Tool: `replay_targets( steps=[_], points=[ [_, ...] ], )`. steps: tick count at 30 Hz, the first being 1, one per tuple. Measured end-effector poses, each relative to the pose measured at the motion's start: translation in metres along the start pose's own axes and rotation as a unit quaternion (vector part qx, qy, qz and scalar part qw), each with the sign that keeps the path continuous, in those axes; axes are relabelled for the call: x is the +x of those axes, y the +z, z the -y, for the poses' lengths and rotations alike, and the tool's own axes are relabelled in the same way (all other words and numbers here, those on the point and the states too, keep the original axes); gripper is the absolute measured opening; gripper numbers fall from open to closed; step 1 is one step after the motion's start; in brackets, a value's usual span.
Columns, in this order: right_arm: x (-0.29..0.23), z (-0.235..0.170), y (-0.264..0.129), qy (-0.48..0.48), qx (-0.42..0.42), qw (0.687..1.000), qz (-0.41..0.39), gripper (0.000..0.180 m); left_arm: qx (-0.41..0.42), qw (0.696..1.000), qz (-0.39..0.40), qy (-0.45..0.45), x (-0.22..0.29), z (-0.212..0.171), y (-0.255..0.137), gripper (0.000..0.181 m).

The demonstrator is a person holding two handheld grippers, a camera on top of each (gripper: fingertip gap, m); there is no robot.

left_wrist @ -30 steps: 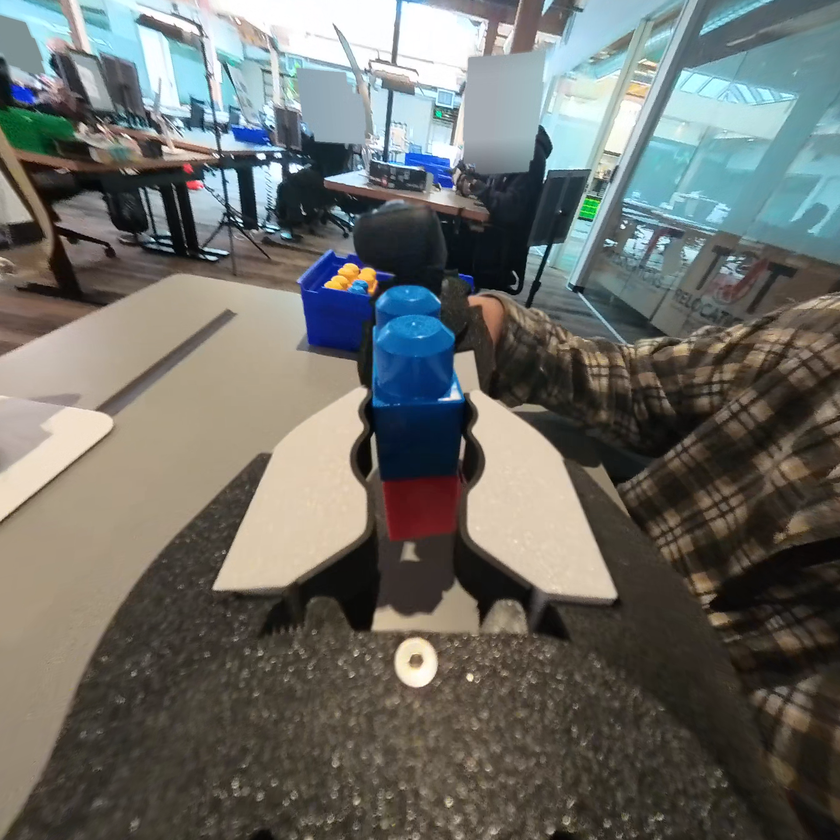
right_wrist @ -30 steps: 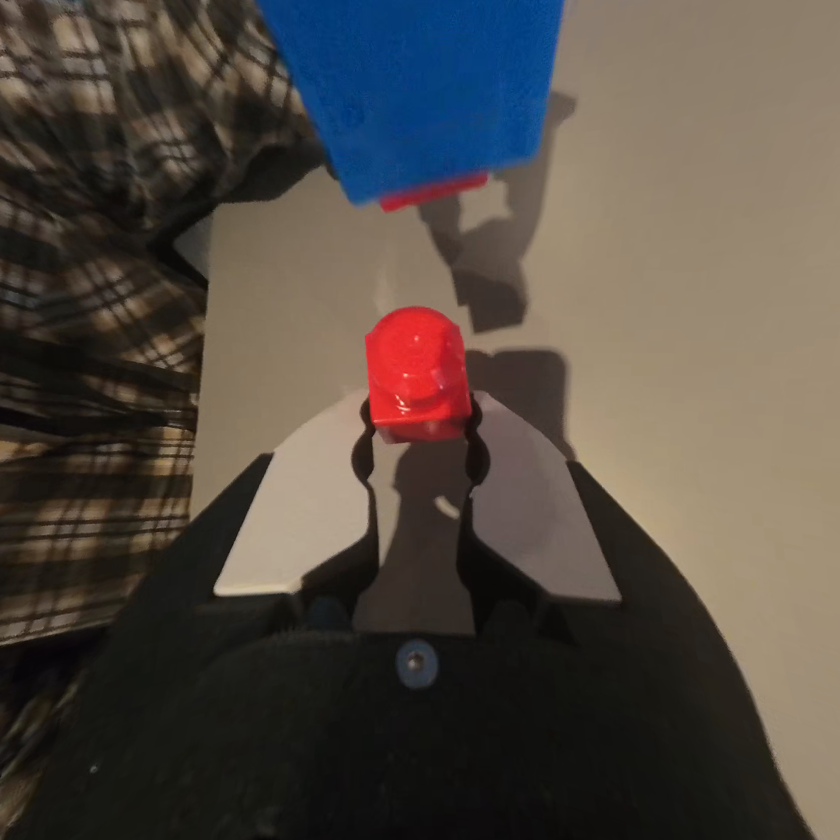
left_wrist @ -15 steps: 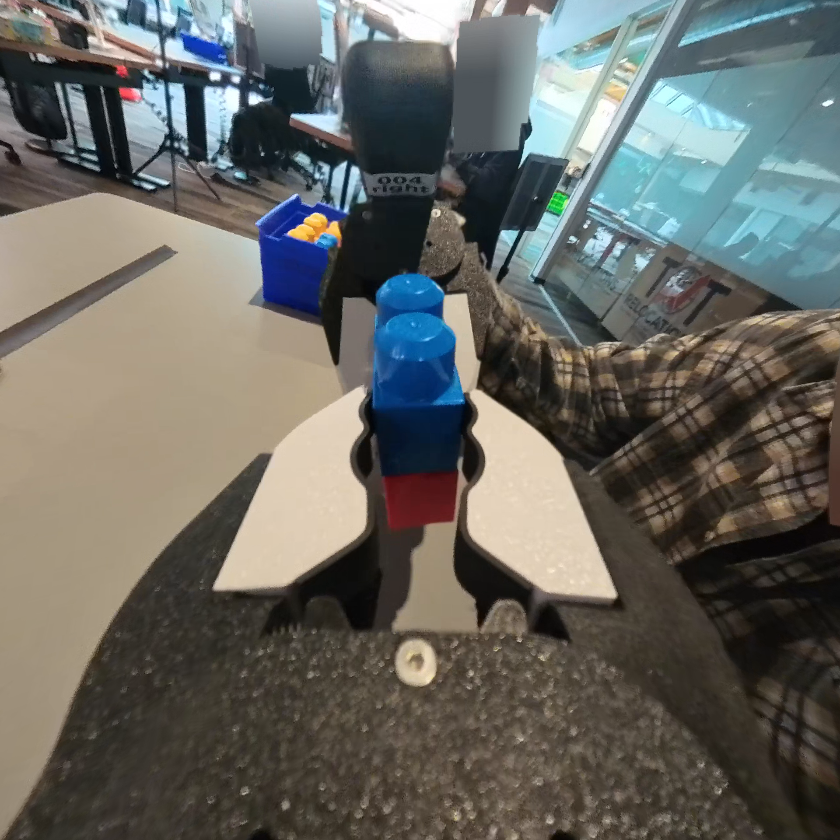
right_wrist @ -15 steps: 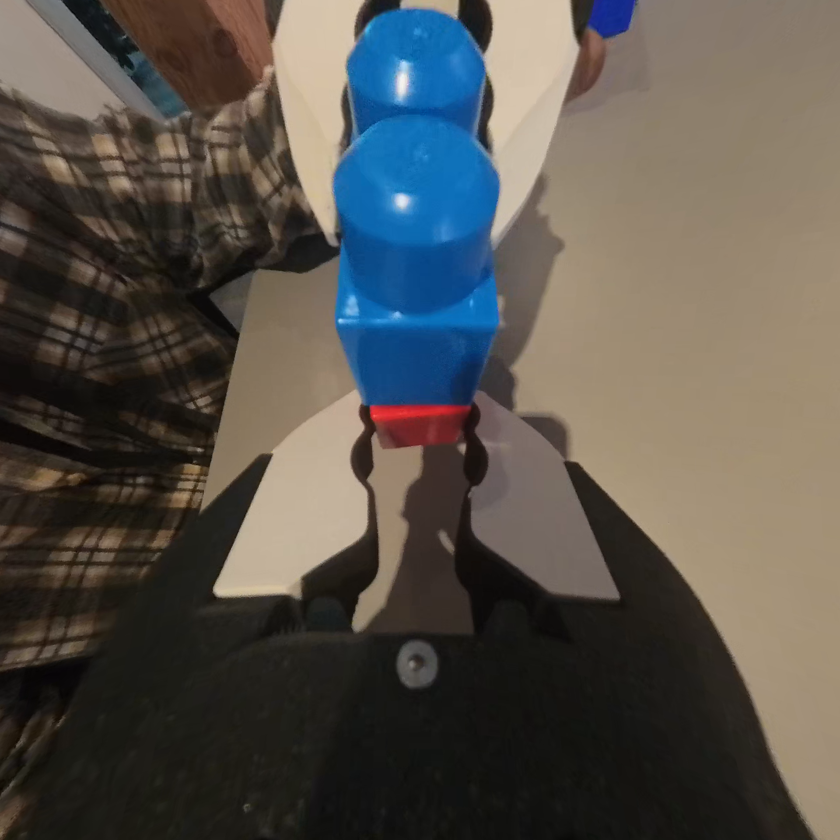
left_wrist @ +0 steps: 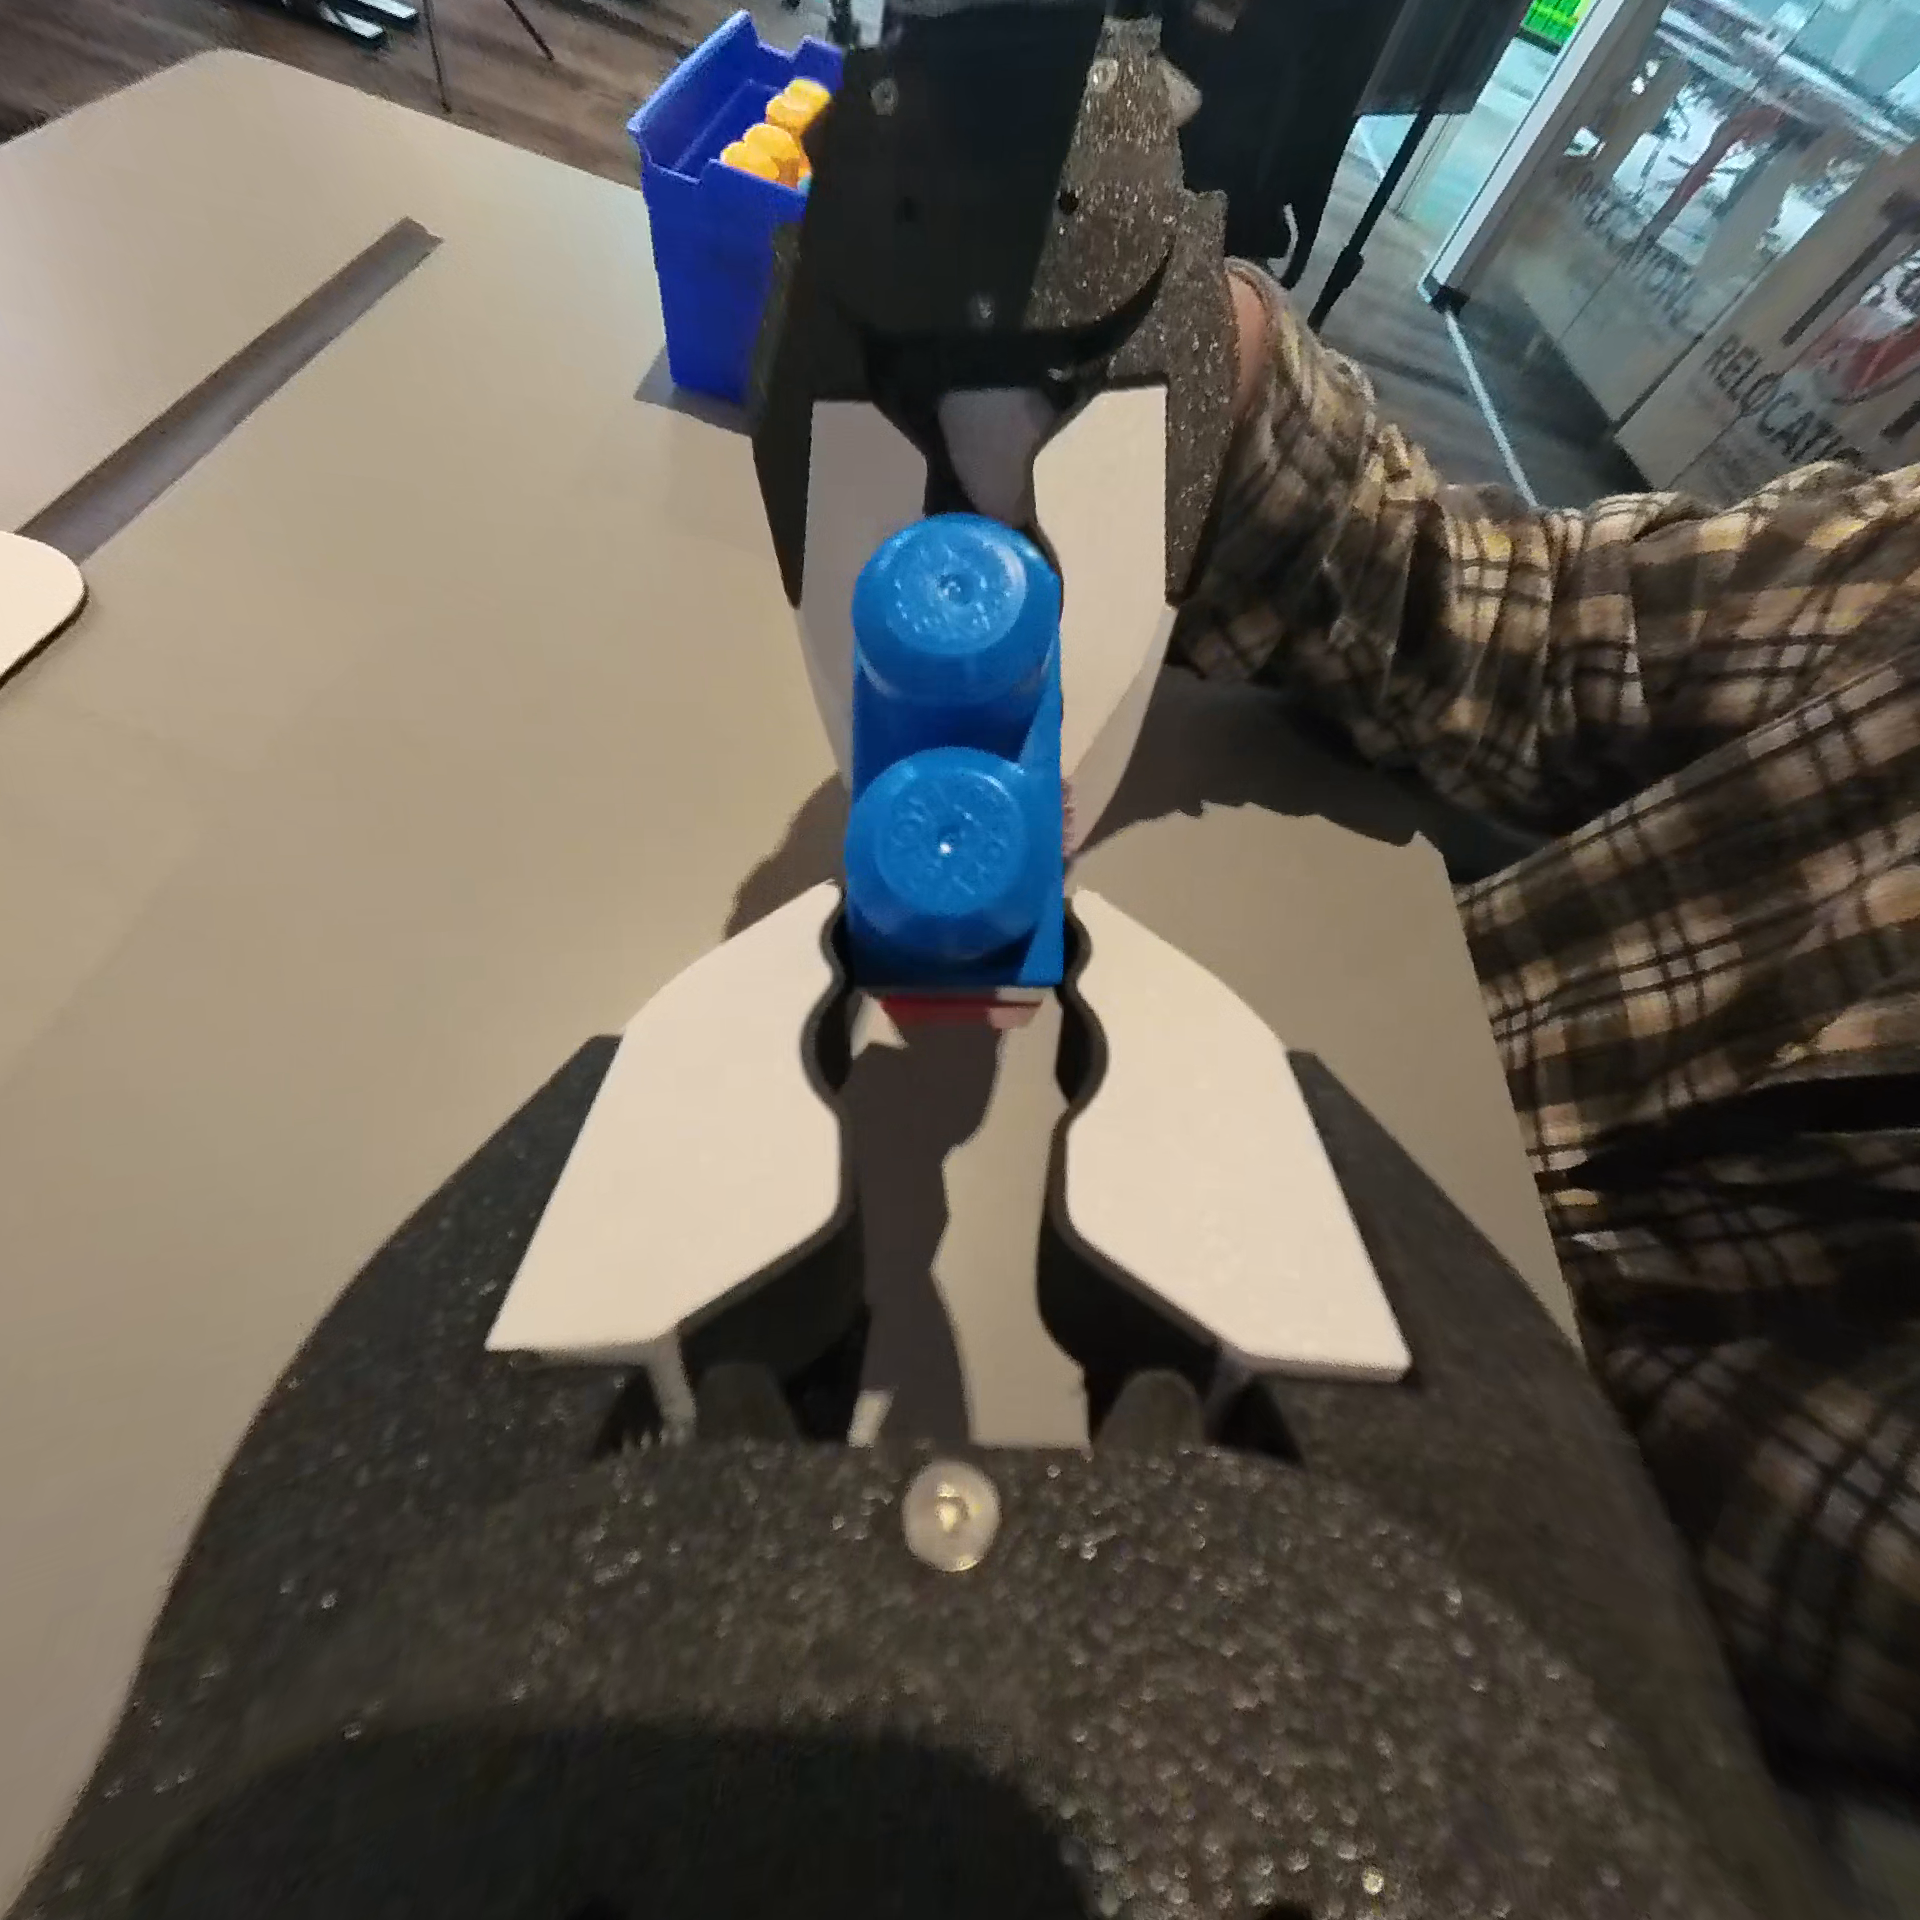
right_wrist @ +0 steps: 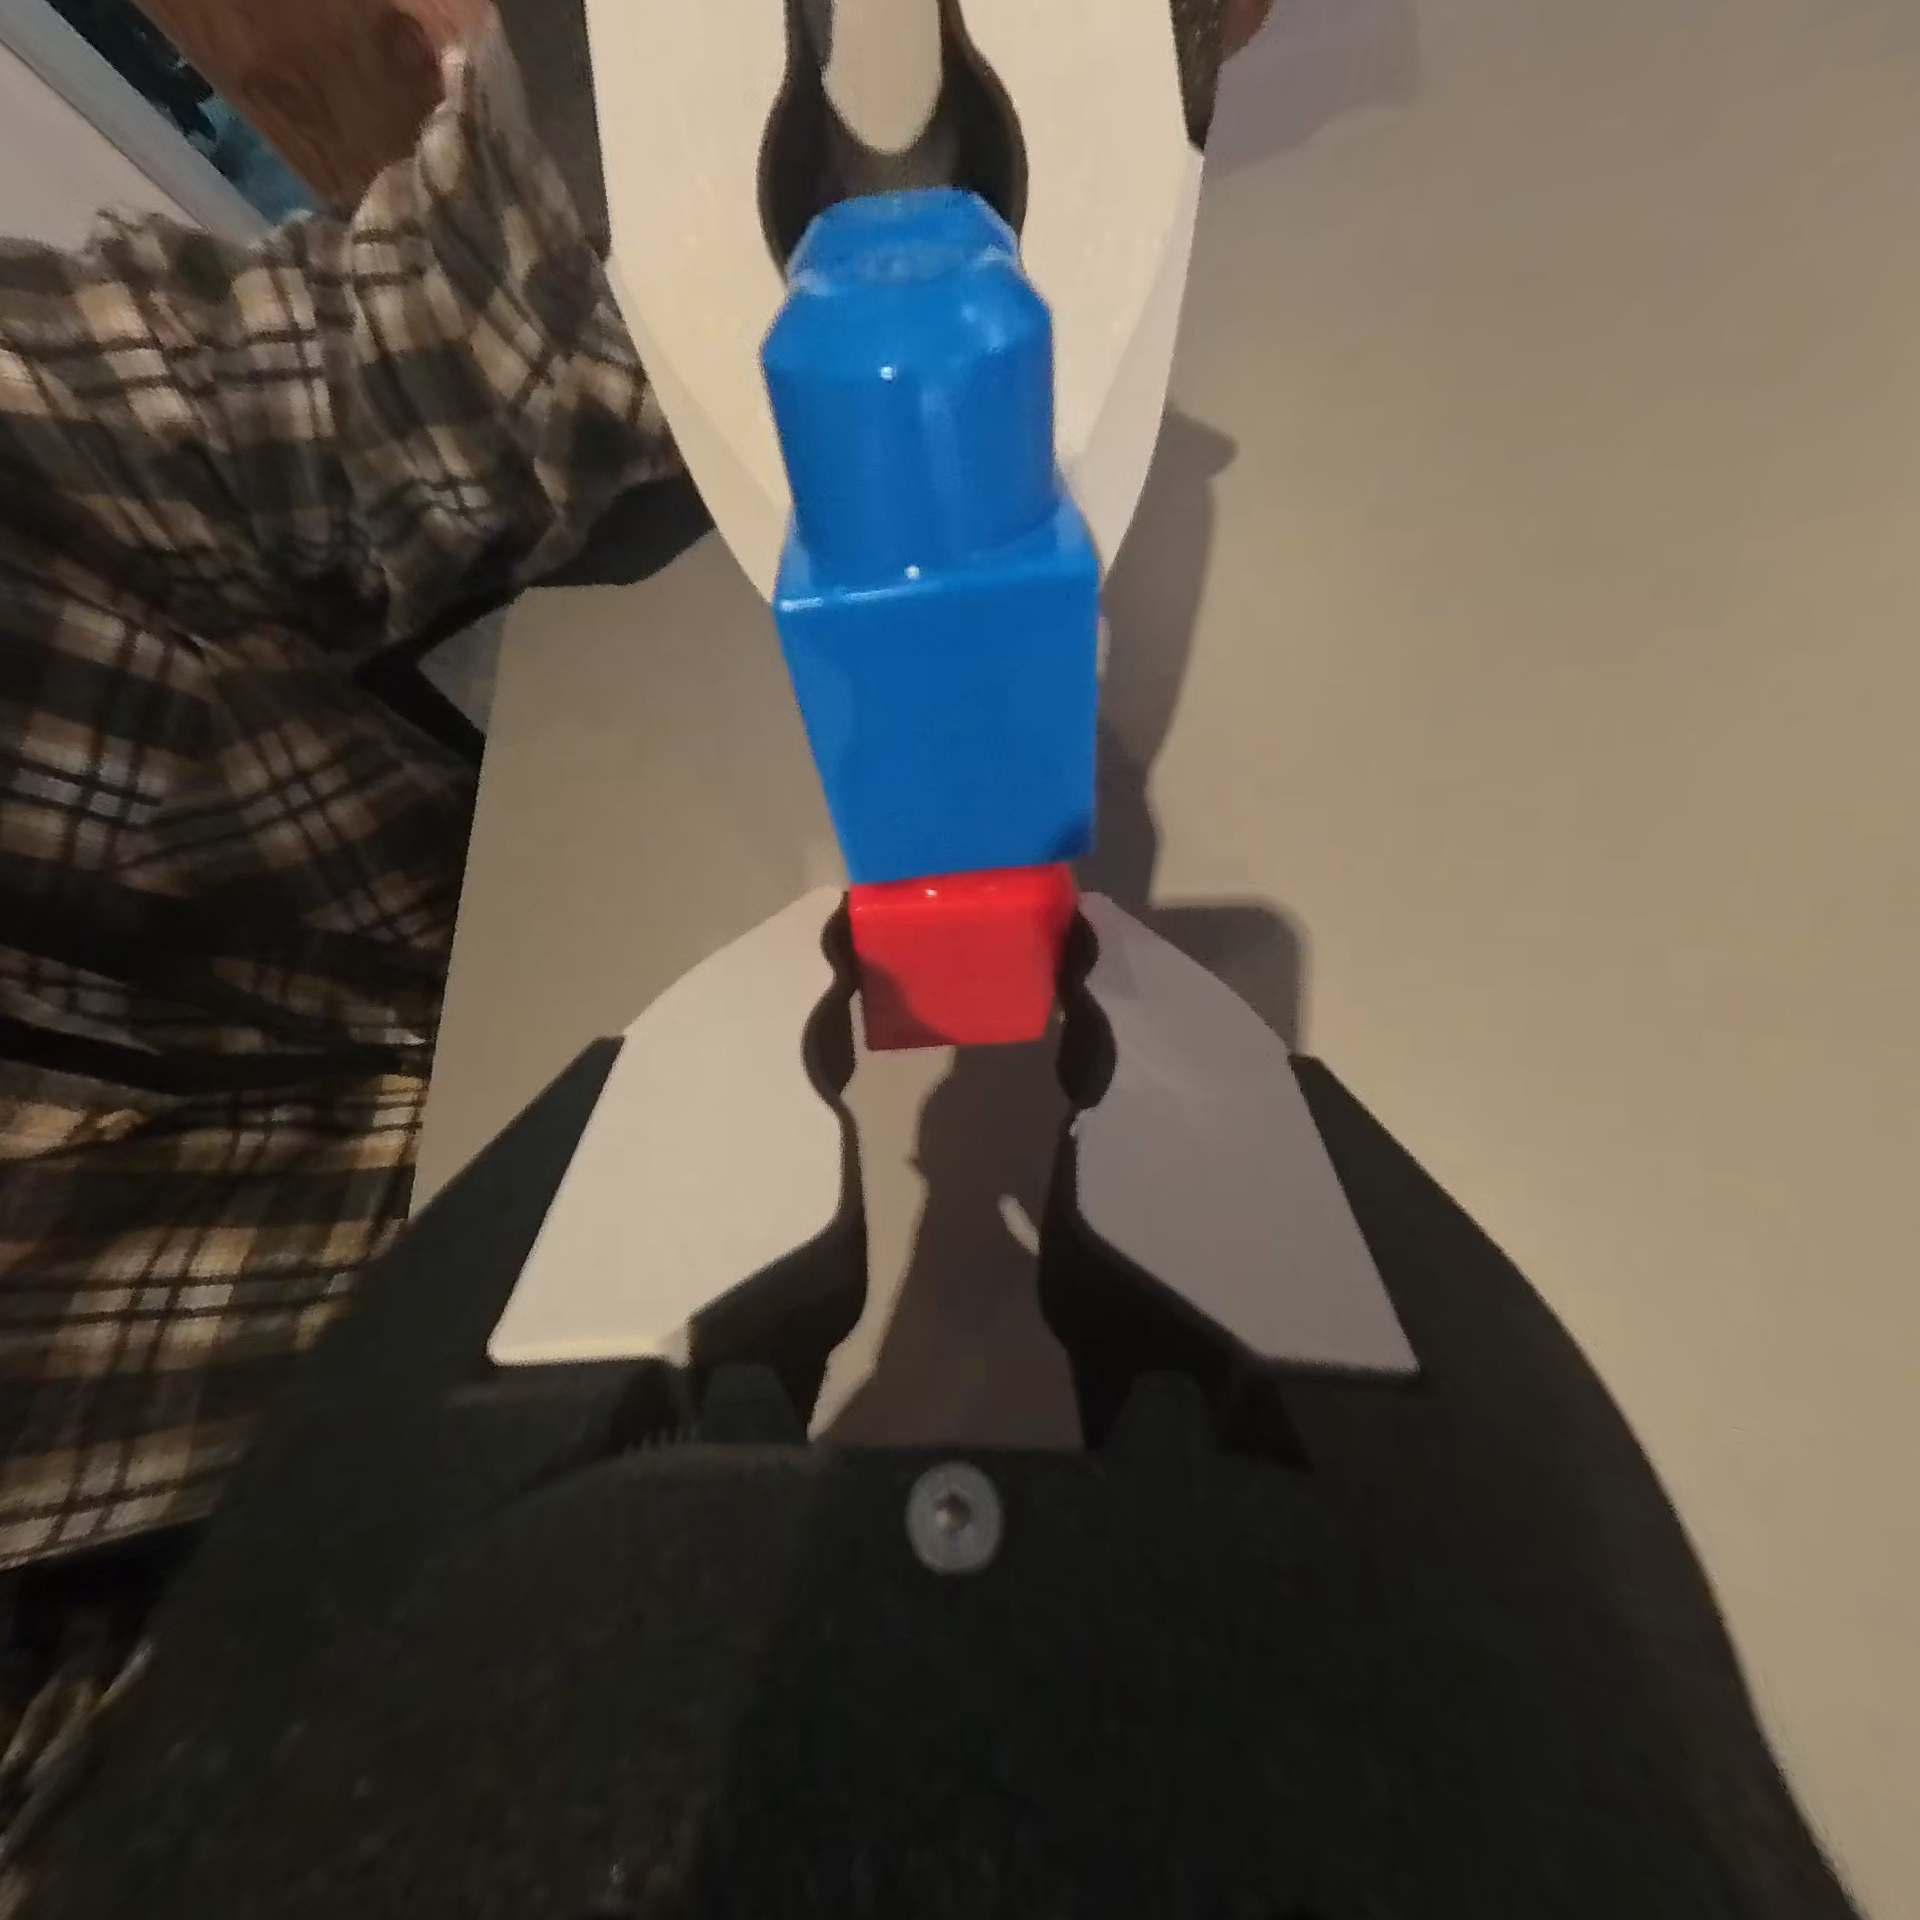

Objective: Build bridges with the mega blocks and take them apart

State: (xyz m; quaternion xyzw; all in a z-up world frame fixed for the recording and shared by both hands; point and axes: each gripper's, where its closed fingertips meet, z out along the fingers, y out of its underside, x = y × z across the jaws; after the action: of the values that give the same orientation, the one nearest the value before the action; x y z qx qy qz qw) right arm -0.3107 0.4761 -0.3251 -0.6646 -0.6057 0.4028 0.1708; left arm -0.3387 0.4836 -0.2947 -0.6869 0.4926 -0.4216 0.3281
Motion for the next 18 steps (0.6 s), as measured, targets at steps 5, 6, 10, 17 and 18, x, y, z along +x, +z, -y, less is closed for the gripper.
replay_targets(
  steps=[5,6,10,17,18],
  points=[
    [0.003,0.007,0.004,-0.015,0.028,0.999,0.003,0.036,0.039,0.999,-0.035,-0.016,0.004,0.007,0.0,0.046],
    [0.003,0.008,0.004,-0.016,0.032,0.999,0.001,0.036,0.048,0.998,-0.04,-0.025,0.005,0.01,0.002,0.057],
    [-0.001,0.013,0.006,-0.008,0.051,0.999,0.018,0.036,0.083,0.995,-0.038,-0.03,0.005,0.019,0.007,0.069],
    [-0.001,0.011,0.013,-0.021,0.041,0.999,0.012,0.036,0.05,0.999,-0.014,0.005,0.005,0.013,0.005,0.041],
    [-0.002,0.011,0.014,-0.03,0.038,0.999,0.005,0.036,0.039,0.999,-0.006,0.016,0.006,0.012,0.004,0.041]
  ],
)
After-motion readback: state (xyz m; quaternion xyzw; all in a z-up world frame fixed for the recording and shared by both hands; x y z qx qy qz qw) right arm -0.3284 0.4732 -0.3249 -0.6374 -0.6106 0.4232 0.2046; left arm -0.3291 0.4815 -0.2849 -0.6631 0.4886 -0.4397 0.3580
